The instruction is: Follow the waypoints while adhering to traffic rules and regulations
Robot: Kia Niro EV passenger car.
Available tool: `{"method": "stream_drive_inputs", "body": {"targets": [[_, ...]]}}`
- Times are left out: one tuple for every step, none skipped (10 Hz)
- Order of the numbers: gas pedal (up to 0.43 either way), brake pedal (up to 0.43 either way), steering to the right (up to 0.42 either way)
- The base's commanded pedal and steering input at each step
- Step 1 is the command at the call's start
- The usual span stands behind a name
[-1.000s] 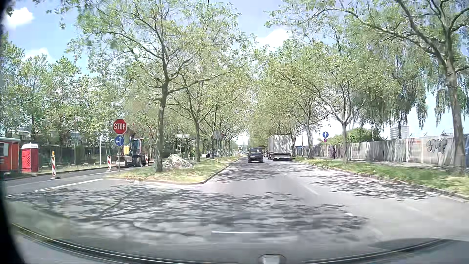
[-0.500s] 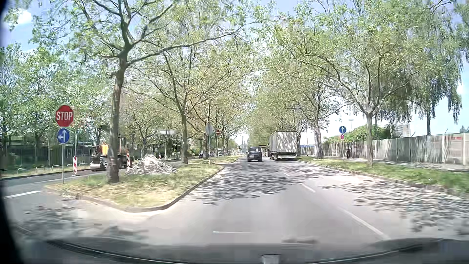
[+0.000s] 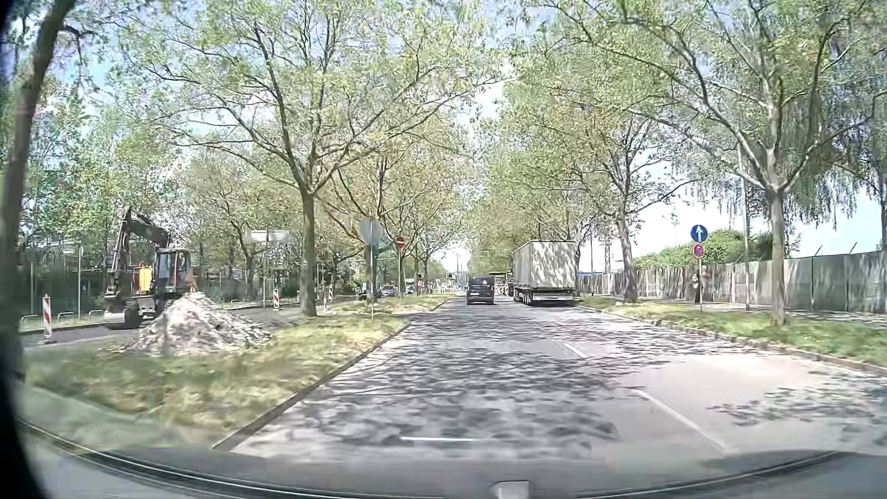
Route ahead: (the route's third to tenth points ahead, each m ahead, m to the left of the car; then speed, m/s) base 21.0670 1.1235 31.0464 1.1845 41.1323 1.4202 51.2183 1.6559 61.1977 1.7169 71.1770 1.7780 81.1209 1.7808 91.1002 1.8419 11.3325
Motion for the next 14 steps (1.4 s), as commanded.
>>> {"method": "stream_drive_inputs", "body": {"targets": [[0.118,0.030,0.001],[0.118,0.030,0.001],[0.118,0.030,0.001],[0.118,0.030,0.001],[0.118,0.030,0.001],[0.118,0.030,0.001],[0.118,0.030,0.001],[0.118,0.030,0.001],[0.118,0.030,0.001],[0.118,0.030,0.001],[0.118,0.030,0.001],[0.118,0.030,0.001],[0.118,0.030,0.001],[0.118,0.030,0.000]]}}
